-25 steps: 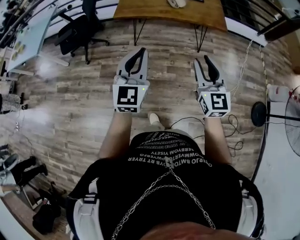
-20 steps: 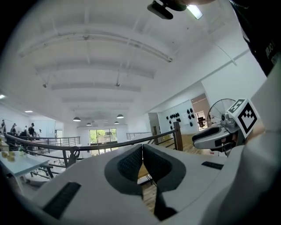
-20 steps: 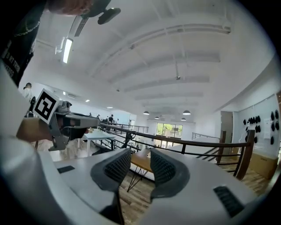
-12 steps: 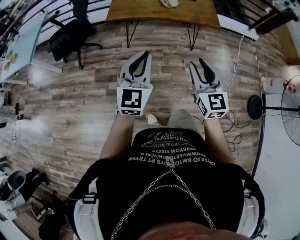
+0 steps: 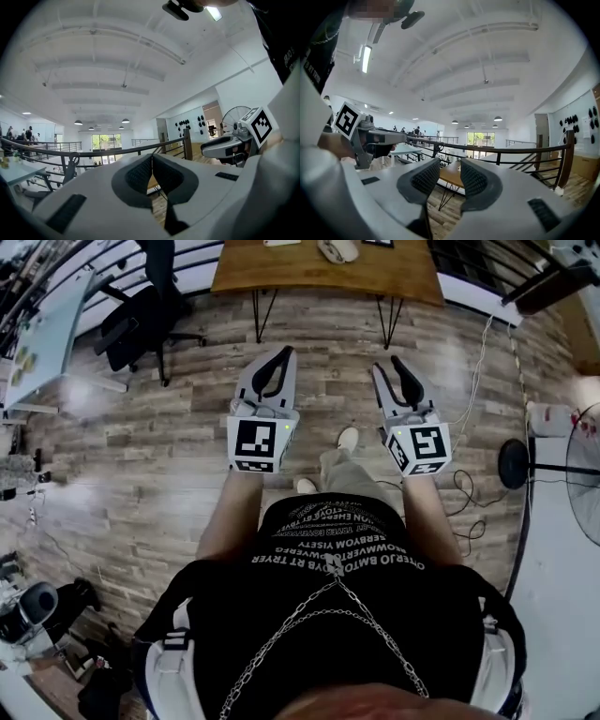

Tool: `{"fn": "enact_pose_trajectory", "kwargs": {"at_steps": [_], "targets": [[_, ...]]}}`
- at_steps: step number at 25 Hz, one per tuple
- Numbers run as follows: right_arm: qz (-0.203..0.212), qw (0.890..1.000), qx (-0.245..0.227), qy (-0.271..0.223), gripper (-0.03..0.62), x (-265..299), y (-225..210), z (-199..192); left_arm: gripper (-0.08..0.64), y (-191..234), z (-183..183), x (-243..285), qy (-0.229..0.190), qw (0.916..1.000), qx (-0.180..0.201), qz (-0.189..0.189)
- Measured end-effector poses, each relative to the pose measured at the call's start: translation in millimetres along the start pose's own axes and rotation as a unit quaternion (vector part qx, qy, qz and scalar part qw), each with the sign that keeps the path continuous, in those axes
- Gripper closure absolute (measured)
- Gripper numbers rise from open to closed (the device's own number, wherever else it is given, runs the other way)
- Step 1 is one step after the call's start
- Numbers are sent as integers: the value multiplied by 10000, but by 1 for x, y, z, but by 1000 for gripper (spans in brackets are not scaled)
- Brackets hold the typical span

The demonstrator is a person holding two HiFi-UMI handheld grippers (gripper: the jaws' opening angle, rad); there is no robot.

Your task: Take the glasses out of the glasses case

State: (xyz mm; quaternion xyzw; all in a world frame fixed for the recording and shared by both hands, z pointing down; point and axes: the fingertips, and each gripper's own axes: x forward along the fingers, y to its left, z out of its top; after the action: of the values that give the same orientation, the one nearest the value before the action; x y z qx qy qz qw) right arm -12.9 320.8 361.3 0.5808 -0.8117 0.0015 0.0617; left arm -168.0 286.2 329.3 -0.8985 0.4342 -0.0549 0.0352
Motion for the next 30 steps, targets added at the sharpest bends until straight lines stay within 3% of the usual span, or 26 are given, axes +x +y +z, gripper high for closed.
{"fn": "enact_pose_trajectory", "kwargs": {"at_steps": [16,30], "targets": [[363,9993,128,17,465,113,-88,-2,532,36,-1,132,155,9995,63,262],[469,9986,223,49,465,154,-165,-5,532,28,0,217,320,9991,0,279]]}}
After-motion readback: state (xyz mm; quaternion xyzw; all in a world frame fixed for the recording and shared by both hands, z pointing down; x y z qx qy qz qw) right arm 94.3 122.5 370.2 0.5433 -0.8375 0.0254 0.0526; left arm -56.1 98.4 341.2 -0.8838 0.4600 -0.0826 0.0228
